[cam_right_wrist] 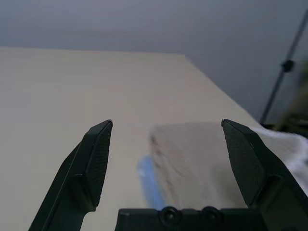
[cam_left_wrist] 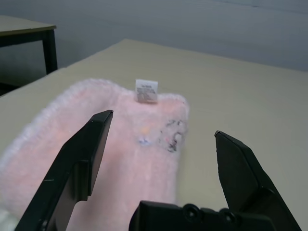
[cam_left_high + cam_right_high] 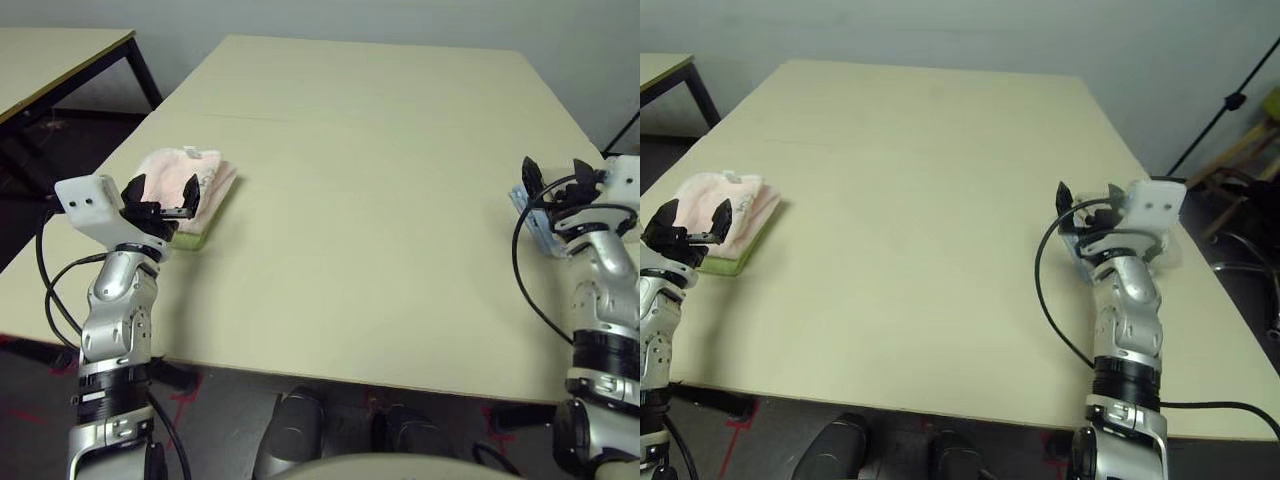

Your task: Fold the towel and set it aside.

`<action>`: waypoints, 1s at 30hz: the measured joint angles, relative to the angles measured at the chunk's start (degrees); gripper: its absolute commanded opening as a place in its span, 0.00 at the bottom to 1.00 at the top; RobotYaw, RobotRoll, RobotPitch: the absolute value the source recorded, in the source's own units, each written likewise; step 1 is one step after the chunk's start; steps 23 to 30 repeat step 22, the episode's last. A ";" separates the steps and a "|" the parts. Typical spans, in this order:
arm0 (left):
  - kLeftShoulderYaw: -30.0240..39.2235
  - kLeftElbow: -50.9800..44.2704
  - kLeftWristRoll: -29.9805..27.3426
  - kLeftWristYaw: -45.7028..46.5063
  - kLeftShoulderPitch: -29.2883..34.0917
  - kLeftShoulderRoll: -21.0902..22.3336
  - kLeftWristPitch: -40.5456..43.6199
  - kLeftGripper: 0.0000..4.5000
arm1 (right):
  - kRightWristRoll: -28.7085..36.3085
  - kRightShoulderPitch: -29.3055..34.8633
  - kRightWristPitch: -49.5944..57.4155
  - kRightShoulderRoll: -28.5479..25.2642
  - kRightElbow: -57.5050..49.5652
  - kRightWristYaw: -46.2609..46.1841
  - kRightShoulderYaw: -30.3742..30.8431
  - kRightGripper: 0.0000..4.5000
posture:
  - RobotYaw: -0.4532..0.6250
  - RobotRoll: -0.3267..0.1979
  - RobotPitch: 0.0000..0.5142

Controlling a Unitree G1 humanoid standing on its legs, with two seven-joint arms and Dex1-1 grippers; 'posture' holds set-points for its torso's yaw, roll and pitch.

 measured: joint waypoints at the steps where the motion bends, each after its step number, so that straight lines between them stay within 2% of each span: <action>1: -0.07 0.03 0.54 0.06 0.11 -0.10 -0.36 0.99 | 0.04 0.52 0.22 0.34 -0.36 -0.23 0.03 1.00 | 0.56 0.62 0.20; 6: 0.16 0.04 1.99 1.36 1.41 -0.87 -2.37 0.99 | 0.74 1.93 2.83 0.43 -1.08 -0.13 0.29 1.00 | 0.55 0.62 0.18; 12: 1.55 1.25 3.76 4.20 1.80 -1.12 -4.83 0.99 | 1.63 -0.46 4.45 -0.14 -0.02 3.19 1.49 1.00 | 0.56 0.62 0.17; 30: 2.72 1.24 3.45 4.60 2.47 -2.03 -5.24 0.99 | 1.60 -1.62 4.35 -0.35 3.03 4.38 2.12 1.00 | 0.57 0.62 0.14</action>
